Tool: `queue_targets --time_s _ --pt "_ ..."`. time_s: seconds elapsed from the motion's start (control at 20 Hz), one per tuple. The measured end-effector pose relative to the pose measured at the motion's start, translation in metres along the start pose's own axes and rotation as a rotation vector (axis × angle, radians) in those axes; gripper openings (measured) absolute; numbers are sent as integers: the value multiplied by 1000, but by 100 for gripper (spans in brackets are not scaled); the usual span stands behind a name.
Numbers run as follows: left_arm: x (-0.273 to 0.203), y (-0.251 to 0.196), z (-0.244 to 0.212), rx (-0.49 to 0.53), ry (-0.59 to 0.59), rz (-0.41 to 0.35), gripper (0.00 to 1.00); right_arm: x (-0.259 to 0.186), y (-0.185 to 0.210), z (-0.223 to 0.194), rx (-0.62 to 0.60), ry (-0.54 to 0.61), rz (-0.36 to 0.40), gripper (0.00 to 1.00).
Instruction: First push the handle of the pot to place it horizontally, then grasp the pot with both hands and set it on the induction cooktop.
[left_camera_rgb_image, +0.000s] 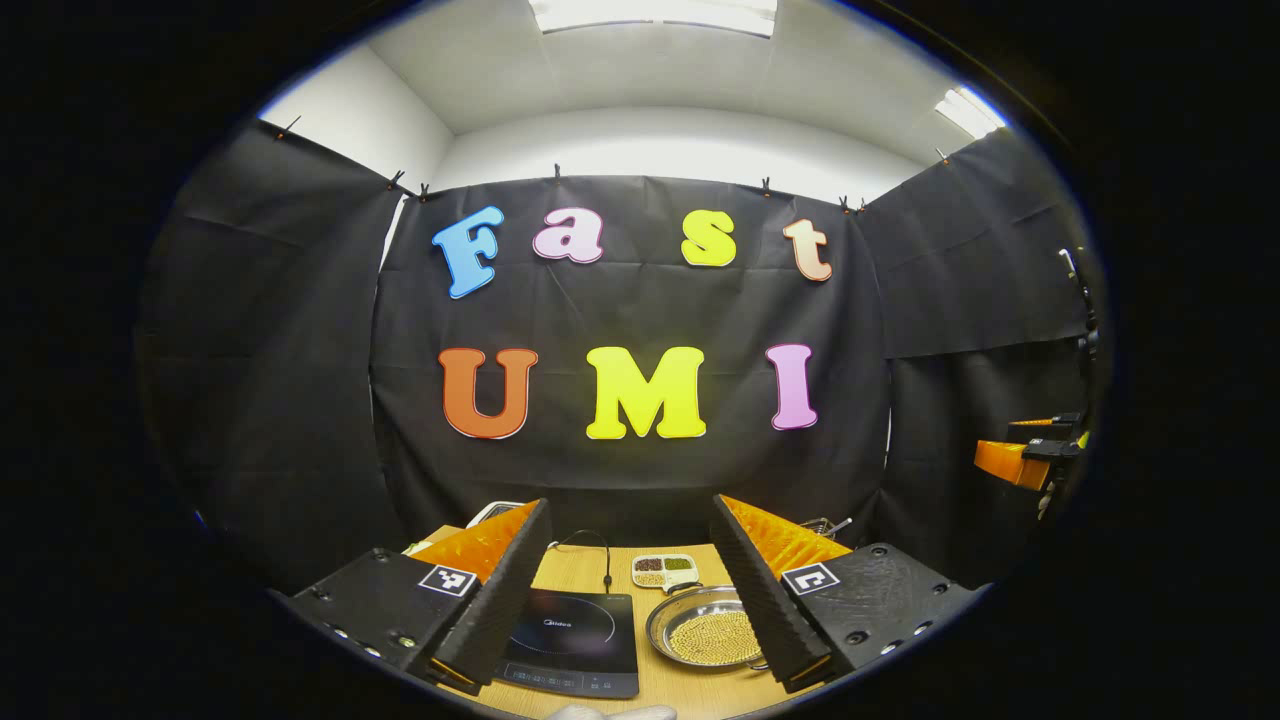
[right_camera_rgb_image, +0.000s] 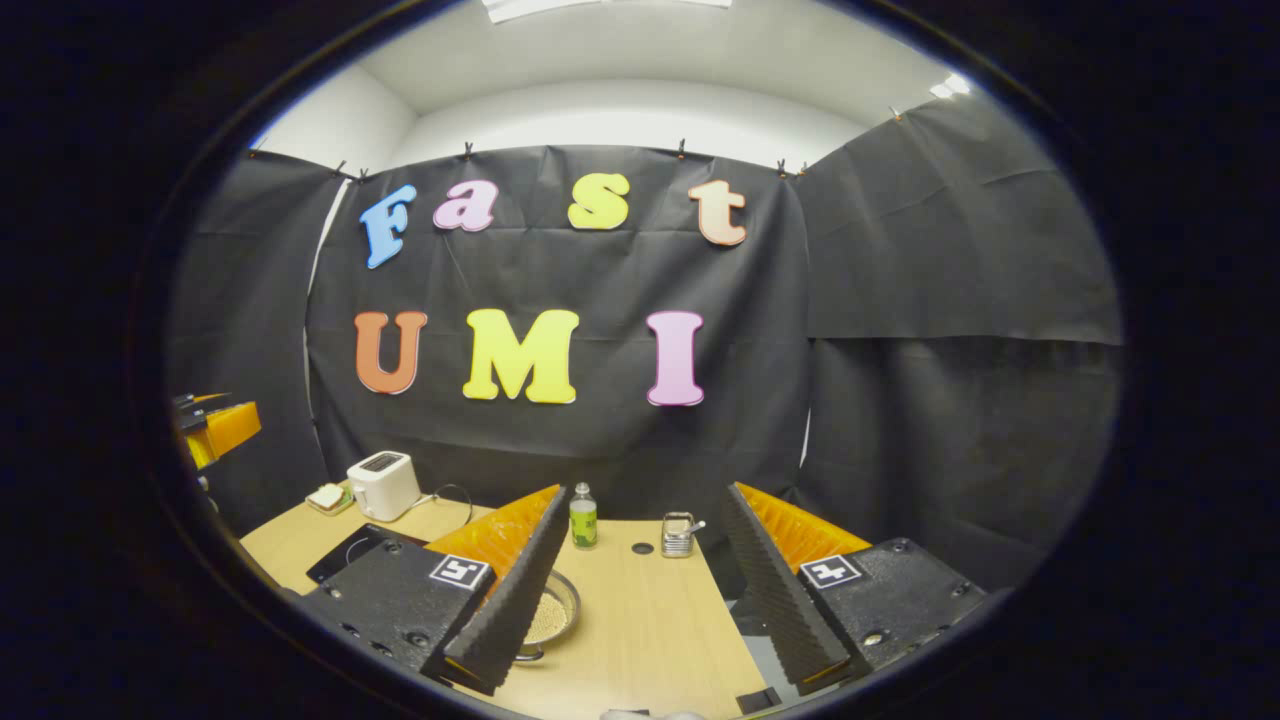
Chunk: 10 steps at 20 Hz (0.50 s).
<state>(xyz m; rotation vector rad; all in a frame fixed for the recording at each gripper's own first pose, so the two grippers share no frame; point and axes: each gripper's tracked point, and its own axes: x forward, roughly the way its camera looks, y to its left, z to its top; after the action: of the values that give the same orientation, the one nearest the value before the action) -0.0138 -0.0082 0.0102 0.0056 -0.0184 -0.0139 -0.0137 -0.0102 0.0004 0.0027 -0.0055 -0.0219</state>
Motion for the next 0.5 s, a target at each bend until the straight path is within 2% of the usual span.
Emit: queue_targets --time_s 0.5 --pt "-5 4 -6 8 13 2 95 -3 13 -2 -10 13 22 95"
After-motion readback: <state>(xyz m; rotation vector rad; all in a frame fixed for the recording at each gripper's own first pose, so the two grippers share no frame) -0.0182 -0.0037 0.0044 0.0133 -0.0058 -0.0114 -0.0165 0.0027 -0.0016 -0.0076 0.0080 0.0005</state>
